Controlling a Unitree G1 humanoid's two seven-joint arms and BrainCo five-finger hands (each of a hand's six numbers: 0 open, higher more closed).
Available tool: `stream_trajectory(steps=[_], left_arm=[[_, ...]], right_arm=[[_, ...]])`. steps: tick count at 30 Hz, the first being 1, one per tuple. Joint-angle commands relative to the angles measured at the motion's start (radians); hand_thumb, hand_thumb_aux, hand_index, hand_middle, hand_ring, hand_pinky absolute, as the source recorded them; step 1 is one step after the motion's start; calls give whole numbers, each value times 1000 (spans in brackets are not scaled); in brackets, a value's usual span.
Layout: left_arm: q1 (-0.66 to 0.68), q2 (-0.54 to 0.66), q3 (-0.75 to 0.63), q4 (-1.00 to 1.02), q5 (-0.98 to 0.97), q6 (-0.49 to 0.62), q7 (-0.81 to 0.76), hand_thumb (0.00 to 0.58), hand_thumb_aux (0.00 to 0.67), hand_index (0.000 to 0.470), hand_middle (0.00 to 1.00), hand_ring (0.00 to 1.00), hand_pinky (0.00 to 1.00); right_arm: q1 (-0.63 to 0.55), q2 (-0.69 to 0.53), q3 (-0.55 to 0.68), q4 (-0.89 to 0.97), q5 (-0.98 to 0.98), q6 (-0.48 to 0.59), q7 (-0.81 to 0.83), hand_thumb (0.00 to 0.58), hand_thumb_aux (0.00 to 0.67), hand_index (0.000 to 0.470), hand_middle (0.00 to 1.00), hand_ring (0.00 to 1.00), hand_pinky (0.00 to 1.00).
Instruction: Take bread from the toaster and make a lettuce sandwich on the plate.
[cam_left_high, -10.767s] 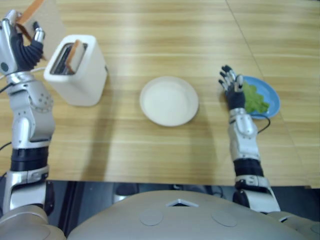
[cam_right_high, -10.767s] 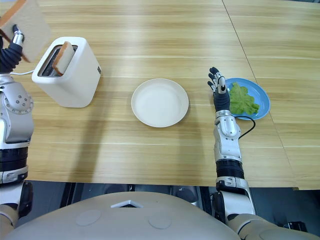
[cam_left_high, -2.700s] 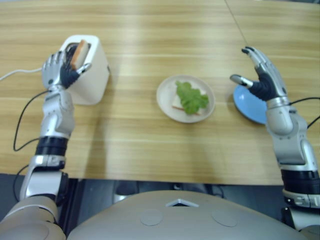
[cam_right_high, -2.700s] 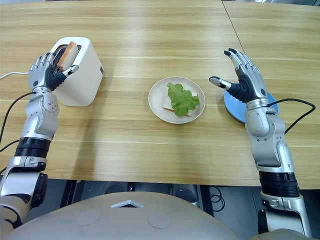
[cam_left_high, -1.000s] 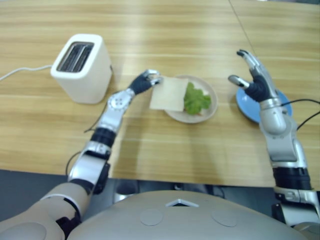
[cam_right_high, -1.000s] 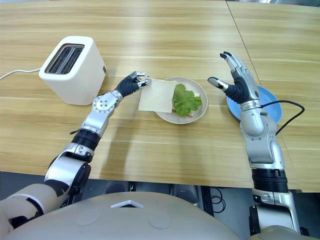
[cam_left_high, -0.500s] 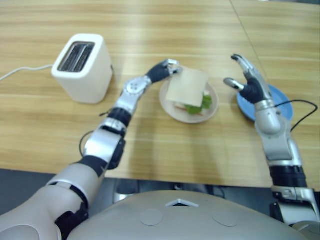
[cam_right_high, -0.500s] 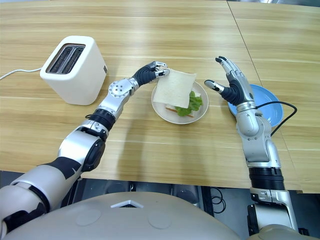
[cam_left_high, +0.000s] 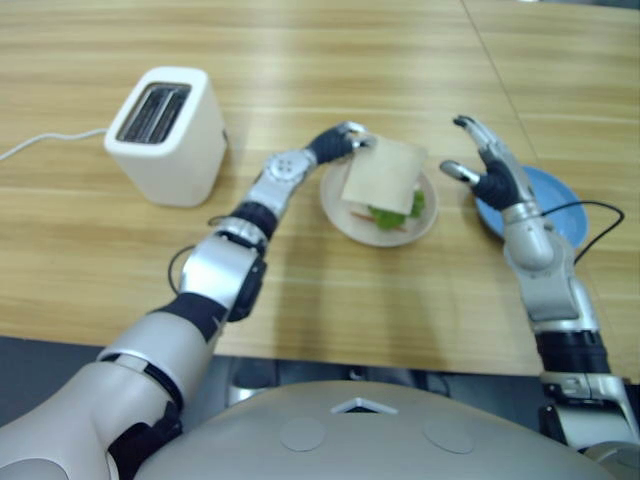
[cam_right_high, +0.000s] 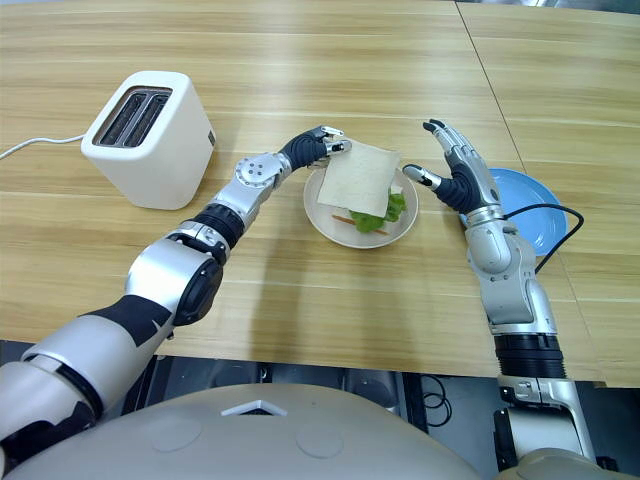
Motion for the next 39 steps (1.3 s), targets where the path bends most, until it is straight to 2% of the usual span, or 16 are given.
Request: stream_trajectory(steps=[1,23,24,25,26,27,39], left_arm=[[-28,-13,9,38,24,50,40,580,670,460,1000,1000,1000],[-10,-99,-20,94,190,211,250,580,670,460,1000,1000,1000],[-7,-100,-21,95,197,216,256,452,355,244,1000,1000,1000],[-4,-103,-21,95,201,221,260,349,247,170,745,745,745],[-1,-105,-19,96,204,223,264,349,247,170,745,745,745],[0,-107,-18,96,207,226,269,0,0,0,0,0,0],[-2,-100,-25,89,237,176,339,0,0,0,0,0,0]], right_arm=[[-1,-5,5,-8,-3,3,7,0,0,0,0,0,0],[43,-9,-3,-131,3,33,65,0,0,0,12,12,12],[44,-9,-4,-136,4,34,69,0,0,0,16,16,16],[46,-10,-4,-141,5,35,72,0,0,0,12,12,12],[48,-10,-4,-145,5,35,74,0,0,0,12,12,12],[52,-9,-5,-150,5,36,77,0,0,0,12,12,12],[70,-12,9,-171,-32,37,85,0,0,0,16,16,16]])
